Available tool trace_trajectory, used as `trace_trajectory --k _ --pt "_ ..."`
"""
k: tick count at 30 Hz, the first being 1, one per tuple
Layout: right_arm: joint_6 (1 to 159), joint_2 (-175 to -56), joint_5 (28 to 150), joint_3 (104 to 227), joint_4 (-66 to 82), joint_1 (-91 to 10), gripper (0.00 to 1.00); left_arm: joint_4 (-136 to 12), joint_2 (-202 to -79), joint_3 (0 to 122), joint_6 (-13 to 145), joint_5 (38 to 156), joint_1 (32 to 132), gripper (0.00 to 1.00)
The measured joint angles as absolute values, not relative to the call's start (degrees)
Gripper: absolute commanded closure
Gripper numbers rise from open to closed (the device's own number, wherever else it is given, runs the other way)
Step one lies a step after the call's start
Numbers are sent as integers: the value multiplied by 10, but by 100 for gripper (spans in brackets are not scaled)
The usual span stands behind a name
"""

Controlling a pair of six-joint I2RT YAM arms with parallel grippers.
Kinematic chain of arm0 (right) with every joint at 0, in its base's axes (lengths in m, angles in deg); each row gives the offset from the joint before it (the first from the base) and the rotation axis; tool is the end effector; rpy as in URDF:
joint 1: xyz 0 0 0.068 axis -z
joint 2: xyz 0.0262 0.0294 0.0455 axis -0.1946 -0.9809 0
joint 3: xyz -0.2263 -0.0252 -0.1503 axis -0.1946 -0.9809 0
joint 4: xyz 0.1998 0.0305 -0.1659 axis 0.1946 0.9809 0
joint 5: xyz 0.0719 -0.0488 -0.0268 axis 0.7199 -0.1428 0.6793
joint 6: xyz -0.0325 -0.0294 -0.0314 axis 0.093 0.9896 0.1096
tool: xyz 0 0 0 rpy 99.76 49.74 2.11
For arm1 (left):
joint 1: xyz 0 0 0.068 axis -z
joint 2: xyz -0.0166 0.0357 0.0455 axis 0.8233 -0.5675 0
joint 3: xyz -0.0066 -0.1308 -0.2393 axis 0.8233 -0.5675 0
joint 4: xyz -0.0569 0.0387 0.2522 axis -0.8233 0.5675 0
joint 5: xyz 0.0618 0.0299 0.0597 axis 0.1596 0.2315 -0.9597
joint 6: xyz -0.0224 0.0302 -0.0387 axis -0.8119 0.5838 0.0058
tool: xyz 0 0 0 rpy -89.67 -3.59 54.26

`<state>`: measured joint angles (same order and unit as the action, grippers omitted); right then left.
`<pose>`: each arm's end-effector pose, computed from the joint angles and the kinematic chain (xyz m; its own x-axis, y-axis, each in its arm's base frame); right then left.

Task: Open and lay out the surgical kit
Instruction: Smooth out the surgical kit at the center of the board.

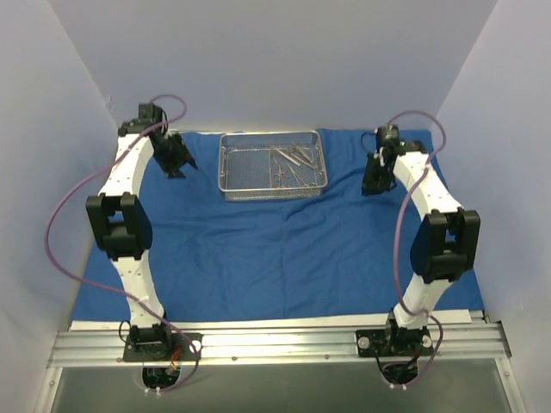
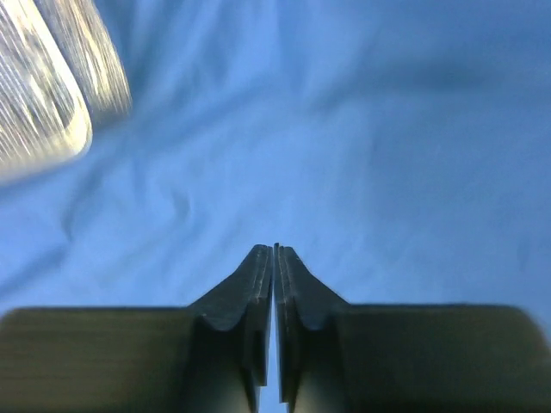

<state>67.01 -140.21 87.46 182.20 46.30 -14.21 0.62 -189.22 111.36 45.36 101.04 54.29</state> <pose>0.4101 0.0252 0.2861 -0.7755 0.2957 -0.5578 0.1535 0.9454 0.2877 0.4656 0.0016 0.2891 -0.7925 -0.5323 -0.2976 -0.3996 0.8220 -0.4058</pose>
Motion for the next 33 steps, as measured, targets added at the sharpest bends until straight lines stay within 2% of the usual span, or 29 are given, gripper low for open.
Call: trace_trajectory --k 1,2,4,7,8,9,16,24,33 --pt "667 -1381 876 1788 460 -151 100 -11 -1864 1060 457 1010 548 33" --pt "664 -1365 878 1756 455 -159 100 -25 -1837 1007 462 1008 550 29" --pt "657 -1348 884 1694 446 -174 100 -35 -1798 933 469 1000 549 23" --pt "652 -1353 892 1629 434 -184 100 -42 -1764 884 484 987 541 16" --pt "652 -1357 892 1615 432 -184 100 -49 -1754 875 489 983 539 3" --pt "651 -1362 892 1603 425 -183 100 -59 -1742 865 495 981 538 6" --pt "646 -1382 887 1554 377 -169 100 -93 -1653 806 505 995 528 6" --pt "602 -1359 878 1499 360 -161 100 -107 -1633 738 491 1049 420 6" --pt "576 -1297 840 1446 434 -161 100 -101 -1591 692 485 1057 403 6"
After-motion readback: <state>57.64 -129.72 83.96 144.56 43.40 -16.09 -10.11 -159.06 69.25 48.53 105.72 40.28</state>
